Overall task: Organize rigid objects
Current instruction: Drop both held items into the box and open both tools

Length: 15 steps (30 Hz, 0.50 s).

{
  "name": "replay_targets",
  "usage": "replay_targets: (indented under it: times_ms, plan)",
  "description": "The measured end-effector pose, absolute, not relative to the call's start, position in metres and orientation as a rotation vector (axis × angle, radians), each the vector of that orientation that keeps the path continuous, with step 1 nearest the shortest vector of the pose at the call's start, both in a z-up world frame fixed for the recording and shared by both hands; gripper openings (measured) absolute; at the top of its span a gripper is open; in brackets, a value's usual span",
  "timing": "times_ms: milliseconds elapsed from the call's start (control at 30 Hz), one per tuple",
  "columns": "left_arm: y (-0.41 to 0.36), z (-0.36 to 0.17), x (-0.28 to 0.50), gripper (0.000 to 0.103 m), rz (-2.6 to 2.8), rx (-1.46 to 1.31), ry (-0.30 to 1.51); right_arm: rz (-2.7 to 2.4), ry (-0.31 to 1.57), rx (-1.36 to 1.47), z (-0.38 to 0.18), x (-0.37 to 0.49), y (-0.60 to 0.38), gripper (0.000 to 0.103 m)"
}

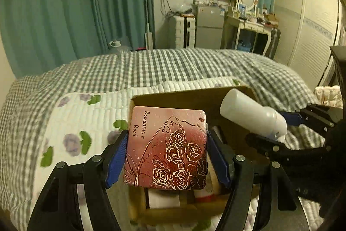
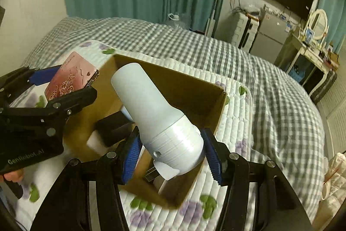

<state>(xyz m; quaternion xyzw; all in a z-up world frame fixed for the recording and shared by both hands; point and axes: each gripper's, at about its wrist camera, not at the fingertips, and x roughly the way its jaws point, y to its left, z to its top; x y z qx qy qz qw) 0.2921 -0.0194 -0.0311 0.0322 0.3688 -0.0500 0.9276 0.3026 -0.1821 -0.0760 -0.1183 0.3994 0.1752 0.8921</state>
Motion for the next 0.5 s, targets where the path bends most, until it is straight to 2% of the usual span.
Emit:
replay_targets:
  times_ms: [433,467,500]
  plan:
    - [-0.032,-0.081,0.329,0.073,-0.138,0.175,0.789,0.43,0.749,-0.186,-0.102,0.347,-0.186,0.056]
    - [-0.031,-0.082,0.329,0.073,-0.149,0.164,0.795,0.435,0.741,-0.161,-0.101,0.347,-0.188,0.061]
    - [-0.03,-0.083,0.328,0.073,-0.161,0.155,0.802,0.448,0.74,-0.141,-0.1,0.347,-0.189,0.073]
